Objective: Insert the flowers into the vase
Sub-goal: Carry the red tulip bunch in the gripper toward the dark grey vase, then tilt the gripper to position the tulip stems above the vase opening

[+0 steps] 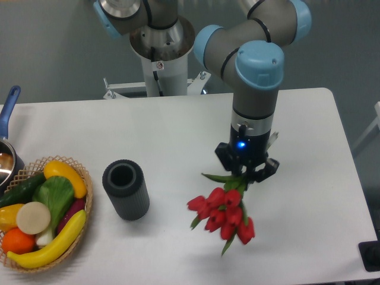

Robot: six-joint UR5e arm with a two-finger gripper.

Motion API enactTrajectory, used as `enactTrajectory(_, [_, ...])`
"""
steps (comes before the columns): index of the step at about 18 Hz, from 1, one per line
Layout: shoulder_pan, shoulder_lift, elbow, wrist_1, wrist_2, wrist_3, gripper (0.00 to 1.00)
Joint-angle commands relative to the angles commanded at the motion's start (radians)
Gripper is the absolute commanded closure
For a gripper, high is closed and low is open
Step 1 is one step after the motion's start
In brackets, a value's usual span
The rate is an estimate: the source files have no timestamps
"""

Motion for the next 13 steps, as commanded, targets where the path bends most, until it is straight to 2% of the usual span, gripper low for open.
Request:
enactTrajectory(2, [0.005, 0.018, 0.002, 0.006, -0.095, -0.008, 1.00])
enactTrajectory(8, [0.005, 0.018, 0.017, 0.012, -0.396, -0.066, 1.00])
enactTrajectory(11, [0.005, 0.018, -0.003, 0.019, -0.531, -0.068, 1.00])
enactTrajectory(13, [0.012, 0.018, -0.009, 0.026, -0.667, -0.068, 0.96])
